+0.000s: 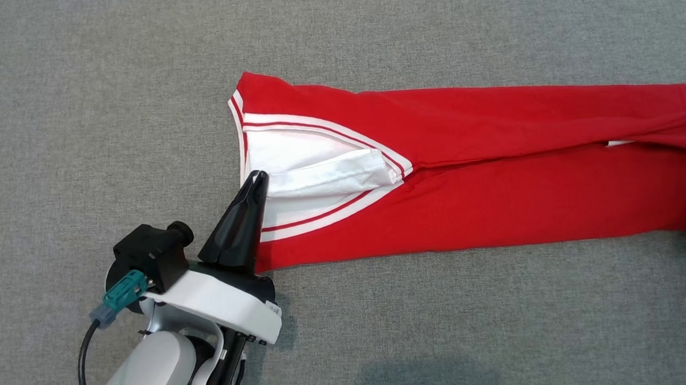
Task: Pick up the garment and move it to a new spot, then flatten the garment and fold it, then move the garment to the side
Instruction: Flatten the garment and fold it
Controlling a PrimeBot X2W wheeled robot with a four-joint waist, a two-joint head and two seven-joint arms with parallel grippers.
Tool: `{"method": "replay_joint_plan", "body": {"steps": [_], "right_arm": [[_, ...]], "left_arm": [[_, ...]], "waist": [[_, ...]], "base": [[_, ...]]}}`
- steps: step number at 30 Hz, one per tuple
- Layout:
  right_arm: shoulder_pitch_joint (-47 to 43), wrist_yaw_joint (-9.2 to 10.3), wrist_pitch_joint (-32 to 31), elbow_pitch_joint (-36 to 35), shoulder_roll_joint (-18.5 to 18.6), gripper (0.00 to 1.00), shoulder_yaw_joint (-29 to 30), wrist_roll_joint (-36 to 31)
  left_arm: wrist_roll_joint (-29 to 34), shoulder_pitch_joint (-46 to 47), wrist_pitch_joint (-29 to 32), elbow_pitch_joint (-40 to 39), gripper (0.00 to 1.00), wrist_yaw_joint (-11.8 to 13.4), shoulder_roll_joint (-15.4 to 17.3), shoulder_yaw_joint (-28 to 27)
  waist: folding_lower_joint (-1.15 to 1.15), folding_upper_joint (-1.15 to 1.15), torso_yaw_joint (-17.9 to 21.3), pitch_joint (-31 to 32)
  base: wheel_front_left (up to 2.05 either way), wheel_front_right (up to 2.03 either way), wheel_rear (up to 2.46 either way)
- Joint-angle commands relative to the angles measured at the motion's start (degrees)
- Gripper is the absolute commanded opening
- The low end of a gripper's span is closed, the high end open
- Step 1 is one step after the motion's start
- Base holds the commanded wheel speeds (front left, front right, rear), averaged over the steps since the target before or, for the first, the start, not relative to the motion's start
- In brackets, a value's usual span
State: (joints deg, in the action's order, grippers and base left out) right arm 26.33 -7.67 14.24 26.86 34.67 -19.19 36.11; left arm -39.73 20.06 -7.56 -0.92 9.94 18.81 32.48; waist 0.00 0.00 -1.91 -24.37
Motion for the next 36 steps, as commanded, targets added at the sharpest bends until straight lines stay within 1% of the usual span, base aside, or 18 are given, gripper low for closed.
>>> {"method": "replay_joint_plan", "body": {"steps": [1,8,15,20,27,28,29,31,32,33,34,36], "right_arm": [[-2.4,0.19,0.8,-0.5,1.7,0.0,-0.7,-0.5],[-3.5,0.19,0.8,0.4,1.3,0.0,-0.2,-1.1],[-4.6,0.19,0.8,1.0,0.9,0.0,2.3,-2.6],[-5.3,0.19,0.8,2.1,0.0,0.0,2.1,-4.0],[-4.2,0.19,0.8,3.9,-0.8,0.0,0.4,-4.7],[-4.0,0.19,0.8,4.1,-1.0,0.06,0.2,-4.7],[-3.8,0.19,0.8,4.2,-1.2,0.27,0.1,-4.7],[-3.5,0.19,0.8,4.5,-1.5,0.54,-0.3,-4.7],[-3.4,0.19,0.8,4.6,-1.6,1.0,-0.3,-4.6],[-3.2,0.19,0.8,4.5,-1.8,1.0,-0.3,-4.7],[-3.2,0.19,0.8,4.4,-2.0,1.0,-0.1,-4.8],[-3.2,0.19,0.8,3.8,-2.5,1.0,0.4,-5.1]], "left_arm": [[-0.3,-0.3,0.2,-0.4,0.0,0.7,0.8,-1.8],[-0.1,-0.7,0.5,1.4,0.0,1.4,0.6,-1.2],[-0.4,-1.6,0.4,1.2,0.0,1.9,1.4,-1.7],[-0.2,-2.0,0.8,2.3,0.0,2.4,1.5,-1.2],[0.8,-0.6,0.5,5.8,0.0,2.4,-0.1,0.5],[0.8,-0.3,0.4,6.3,0.0,2.3,-0.4,0.6],[0.8,0.0,0.2,6.8,0.04,2.3,-0.7,0.6],[0.8,0.4,0.0,7.8,0.27,2.1,-1.0,0.8],[0.8,0.6,-0.2,8.1,0.45,2.1,-1.2,0.8],[0.9,0.8,-0.3,8.5,0.95,2.1,-1.2,0.8],[1.0,0.9,-0.5,8.7,1.0,2.1,-1.3,0.8],[1.1,1.0,-1.0,9.0,1.0,2.4,-1.3,0.6]], "waist": [[0.0,0.0,-0.1,0.0],[0.0,0.0,0.0,0.3],[0.0,0.0,-0.2,0.7],[0.0,0.0,-0.4,1.0],[0.0,0.0,-0.3,0.8],[0.0,0.0,-0.3,0.9],[0.0,0.0,-0.3,0.9],[0.0,0.0,-0.2,1.0],[0.0,0.0,-0.1,1.1],[0.0,0.0,-0.1,1.3],[0.0,0.0,0.0,1.4],[0.0,0.0,0.1,1.9]], "base": [[0.0,0.0,0.0],[0.0,0.0,0.0],[0.0,0.0,0.0],[0.0,0.0,0.0],[0.0,0.0,0.0],[0.0,0.0,0.0],[0.0,0.0,0.0],[0.0,0.0,0.0],[0.0,0.0,0.0],[0.0,0.0,0.0],[0.0,0.0,0.0],[0.0,0.0,0.0]]}}
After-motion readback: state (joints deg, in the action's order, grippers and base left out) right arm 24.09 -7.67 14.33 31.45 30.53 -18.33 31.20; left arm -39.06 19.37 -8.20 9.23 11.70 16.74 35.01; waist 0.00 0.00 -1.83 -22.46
